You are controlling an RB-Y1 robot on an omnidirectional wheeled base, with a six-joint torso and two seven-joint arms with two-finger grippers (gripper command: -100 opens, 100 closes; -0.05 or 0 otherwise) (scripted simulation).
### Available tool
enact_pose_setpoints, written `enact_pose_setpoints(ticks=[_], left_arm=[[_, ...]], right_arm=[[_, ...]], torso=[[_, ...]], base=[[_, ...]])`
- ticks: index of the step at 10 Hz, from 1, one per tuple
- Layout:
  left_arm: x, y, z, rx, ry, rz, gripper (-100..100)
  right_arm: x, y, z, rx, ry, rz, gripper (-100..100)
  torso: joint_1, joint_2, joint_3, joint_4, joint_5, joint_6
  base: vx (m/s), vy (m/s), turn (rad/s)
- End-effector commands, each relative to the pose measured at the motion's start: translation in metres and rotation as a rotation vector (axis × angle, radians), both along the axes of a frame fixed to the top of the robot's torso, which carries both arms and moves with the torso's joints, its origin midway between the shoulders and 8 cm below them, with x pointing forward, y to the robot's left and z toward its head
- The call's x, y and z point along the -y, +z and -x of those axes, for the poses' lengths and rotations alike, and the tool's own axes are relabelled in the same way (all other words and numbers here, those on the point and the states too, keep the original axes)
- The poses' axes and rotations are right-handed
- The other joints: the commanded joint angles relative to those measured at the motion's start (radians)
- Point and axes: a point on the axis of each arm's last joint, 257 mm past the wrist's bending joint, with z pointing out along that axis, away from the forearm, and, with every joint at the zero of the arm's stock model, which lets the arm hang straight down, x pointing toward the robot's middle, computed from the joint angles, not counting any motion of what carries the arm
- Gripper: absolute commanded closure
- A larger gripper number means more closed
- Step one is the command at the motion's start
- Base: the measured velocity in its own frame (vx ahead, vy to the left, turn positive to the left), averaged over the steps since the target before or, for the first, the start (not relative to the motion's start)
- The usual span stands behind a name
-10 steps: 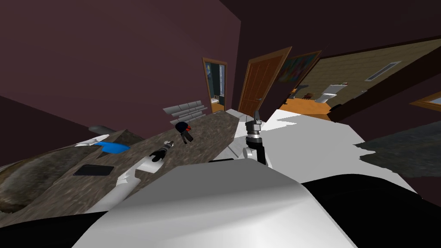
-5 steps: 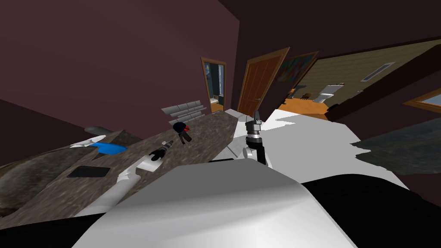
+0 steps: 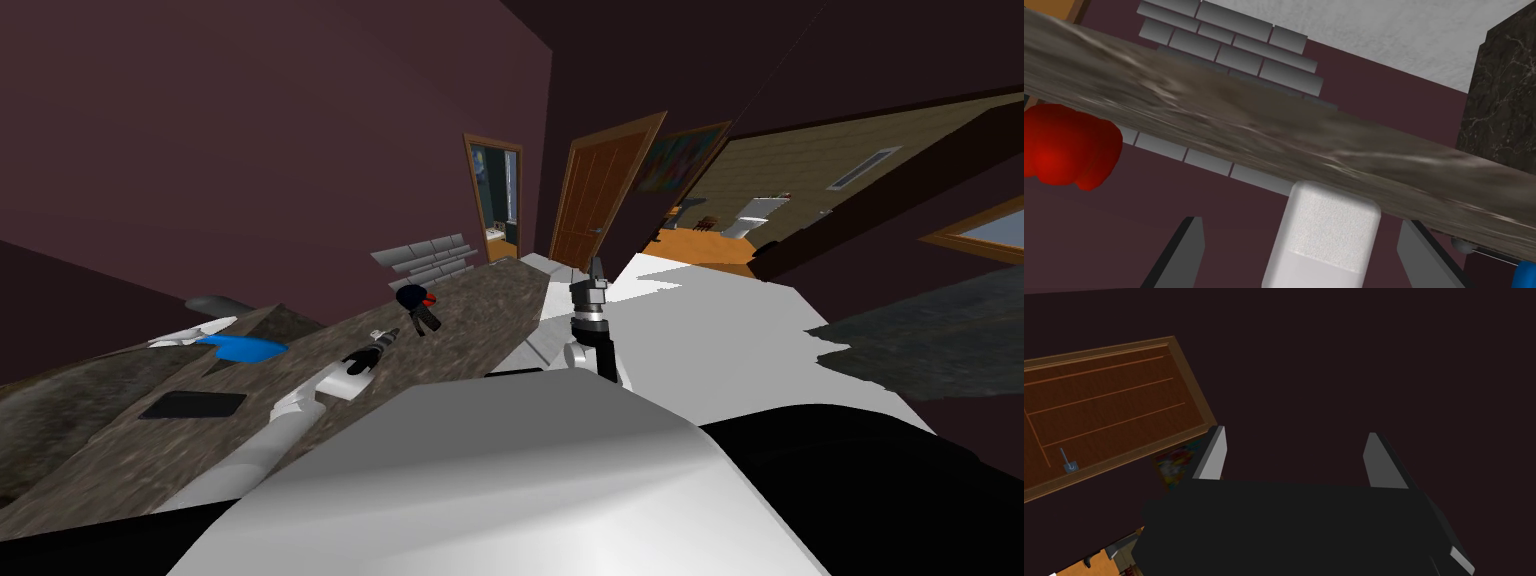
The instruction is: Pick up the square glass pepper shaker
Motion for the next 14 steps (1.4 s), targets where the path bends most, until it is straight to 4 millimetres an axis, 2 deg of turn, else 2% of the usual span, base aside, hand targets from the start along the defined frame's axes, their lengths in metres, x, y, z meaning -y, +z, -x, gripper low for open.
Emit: enact_pose_setpoints(ticks=[1,2,4,5,8,9,11,12,13,14], left_arm=[[-0.013,-0.005,0.008,-0.017,0.022,-0.005,-100],[-0.010,0.003,-0.009,0.010,-0.012,0.006,-100],[-0.029,-0.007,0.007,-0.017,0.023,-0.003,-100],[-0.024,0.004,-0.012,0.016,-0.014,0.008,-100],[-0.049,-0.008,0.010,-0.019,0.034,-0.004,-100],[-0.046,0.004,-0.008,0.013,0.000,0.004,-100],[-0.065,-0.004,0.011,-0.013,0.038,-0.006,-100],[-0.068,-0.005,0.013,-0.016,0.043,-0.008,-100],[-0.067,0.008,-0.004,0.016,0.014,-0.002,-100],[-0.075,0.005,0.005,0.007,0.027,-0.005,-100]], right_arm=[[0.000,0.000,0.000,0.000,0.000,0.000,0],[0.000,0.000,0.000,0.000,0.000,0.000,0],[0.000,0.000,0.000,0.000,0.000,0.000,0],[0.000,0.000,0.000,0.000,0.000,0.000,0],[0.000,0.000,0.000,0.000,0.000,0.000,0],[0.000,0.000,0.000,0.000,0.000,0.000,0],[0.000,0.000,0.000,0.000,0.000,0.000,0],[0.000,0.000,0.000,0.000,0.000,0.000,0],[0.000,0.000,0.000,0.000,0.000,0.000,0],[0.000,0.000,0.000,0.000,0.000,0.000,0]], torso=[[0.000,0.000,0.000,0.000,0.000,0.000],[0.000,0.000,0.000,0.000,0.000,0.000],[0.000,0.000,0.000,0.000,0.000,0.000],[0.002,0.000,0.000,0.000,0.001,0.000],[0.003,0.000,0.000,-0.001,0.001,-0.001],[0.004,0.000,0.000,-0.001,0.001,-0.001],[0.002,-0.001,-0.001,-0.001,0.001,-0.001],[0.003,0.000,0.000,-0.001,0.001,-0.001],[0.004,0.000,0.000,0.000,0.001,-0.001],[0.002,0.000,0.000,0.000,0.001,0.000]], base=[[-0.001,-0.039,0.009],[-0.002,-0.063,-0.032],[-0.001,-0.035,-0.016],[-0.003,-0.056,-0.034],[-0.001,-0.033,-0.004],[0.004,-0.040,-0.034],[0.001,-0.043,-0.012],[-0.001,-0.012,0.008],[-0.005,-0.049,-0.032],[-0.004,-0.048,-0.034]])
